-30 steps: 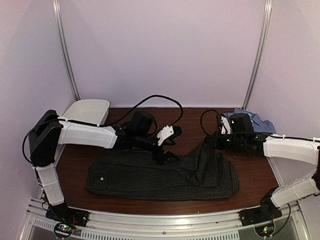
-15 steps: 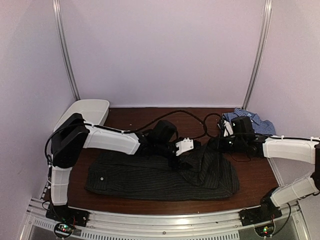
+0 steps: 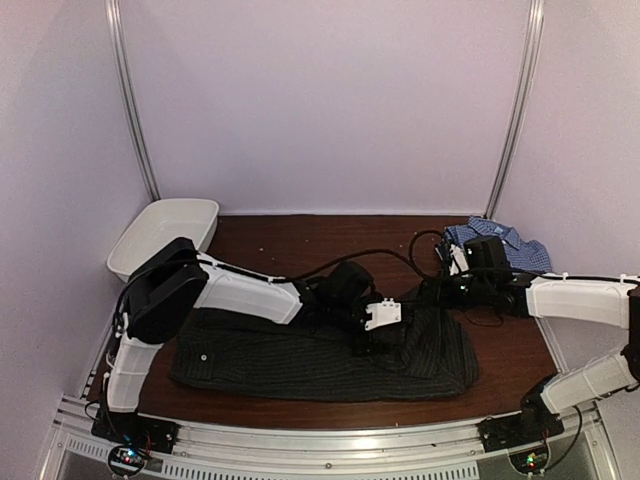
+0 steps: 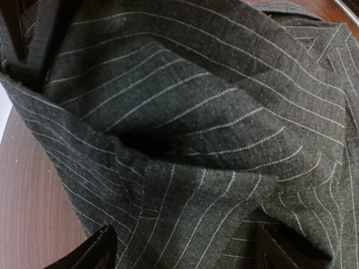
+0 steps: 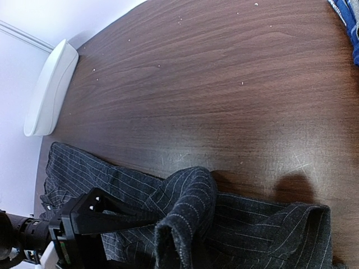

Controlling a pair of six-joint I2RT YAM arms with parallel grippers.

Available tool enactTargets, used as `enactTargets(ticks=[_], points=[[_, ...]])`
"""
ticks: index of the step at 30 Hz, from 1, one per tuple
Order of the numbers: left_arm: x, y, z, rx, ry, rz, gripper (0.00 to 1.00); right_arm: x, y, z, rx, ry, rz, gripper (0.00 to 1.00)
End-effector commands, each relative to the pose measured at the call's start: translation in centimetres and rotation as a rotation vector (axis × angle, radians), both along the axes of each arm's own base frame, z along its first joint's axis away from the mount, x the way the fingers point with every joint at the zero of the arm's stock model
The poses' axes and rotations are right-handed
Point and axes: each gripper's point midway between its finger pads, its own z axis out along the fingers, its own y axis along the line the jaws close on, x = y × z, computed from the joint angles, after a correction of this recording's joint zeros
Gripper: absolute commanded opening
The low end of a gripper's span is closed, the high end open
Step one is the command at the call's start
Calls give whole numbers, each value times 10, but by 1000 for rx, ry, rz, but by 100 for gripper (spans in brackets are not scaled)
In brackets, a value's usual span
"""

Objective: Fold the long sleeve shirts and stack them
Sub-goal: Pass from the right arm to the left

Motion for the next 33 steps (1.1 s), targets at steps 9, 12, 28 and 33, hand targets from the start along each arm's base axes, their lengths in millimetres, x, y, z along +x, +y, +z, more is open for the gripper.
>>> enactTargets(ticks=[9,12,28,33], points=[[11,-20,6,-105,-128,126,84,1,-5,1,31,-20,-15,0],[10,-22,8,-131,-147,155,79,1,-5,1,32,-20,-14,0],[9,-16,8,-201,-148,226,28,0,-13,-1,33,-24,-23,0],[11,-13,12,-220,-158,249,10,-1,-15,-1,34,-24,-26,0]])
